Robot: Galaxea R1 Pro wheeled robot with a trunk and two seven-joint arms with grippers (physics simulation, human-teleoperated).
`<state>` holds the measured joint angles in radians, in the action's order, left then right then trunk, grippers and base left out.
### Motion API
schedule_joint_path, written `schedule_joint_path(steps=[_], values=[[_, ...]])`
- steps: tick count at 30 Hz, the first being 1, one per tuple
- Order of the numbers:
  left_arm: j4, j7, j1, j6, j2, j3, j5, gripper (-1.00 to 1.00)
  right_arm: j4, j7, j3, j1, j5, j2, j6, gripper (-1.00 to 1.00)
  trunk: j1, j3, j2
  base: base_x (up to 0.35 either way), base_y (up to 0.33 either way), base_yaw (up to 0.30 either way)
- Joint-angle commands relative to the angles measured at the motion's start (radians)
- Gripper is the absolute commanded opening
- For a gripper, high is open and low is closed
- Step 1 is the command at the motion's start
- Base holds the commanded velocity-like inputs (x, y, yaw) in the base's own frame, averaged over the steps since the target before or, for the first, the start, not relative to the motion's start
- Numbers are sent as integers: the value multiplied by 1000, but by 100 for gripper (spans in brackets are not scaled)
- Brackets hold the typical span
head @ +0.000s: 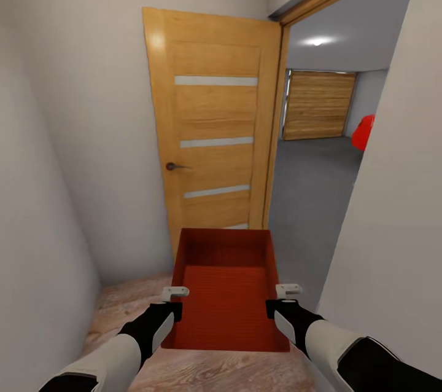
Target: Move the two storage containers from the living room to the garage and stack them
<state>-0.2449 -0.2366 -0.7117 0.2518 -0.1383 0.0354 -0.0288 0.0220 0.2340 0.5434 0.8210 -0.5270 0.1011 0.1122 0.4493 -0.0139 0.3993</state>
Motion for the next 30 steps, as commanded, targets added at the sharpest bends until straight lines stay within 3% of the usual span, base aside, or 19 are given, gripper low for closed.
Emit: schedule_joint_path(steps=[1, 14, 22, 30], values=[[2, -3, 0, 7, -1, -12, 1, -100, 3, 48, 87, 0, 10, 0, -51, -100, 1, 0, 1, 218, 166, -21], [2, -2, 0, 7, -1, -12, 3, -100, 3, 48, 87, 0, 10, 2, -51, -100, 1, 0, 1, 246, 197, -15], [2, -3, 0, 7, -1, -12, 3, -100, 3, 48, 87, 0, 10, 2, -51, -100, 1, 0, 1, 244, 190, -221], [1, -3, 0, 6, -1, -13, 3, -100, 3, 48, 87, 0, 10, 2, -51, -100, 1, 0, 1, 44, 22, -253]])
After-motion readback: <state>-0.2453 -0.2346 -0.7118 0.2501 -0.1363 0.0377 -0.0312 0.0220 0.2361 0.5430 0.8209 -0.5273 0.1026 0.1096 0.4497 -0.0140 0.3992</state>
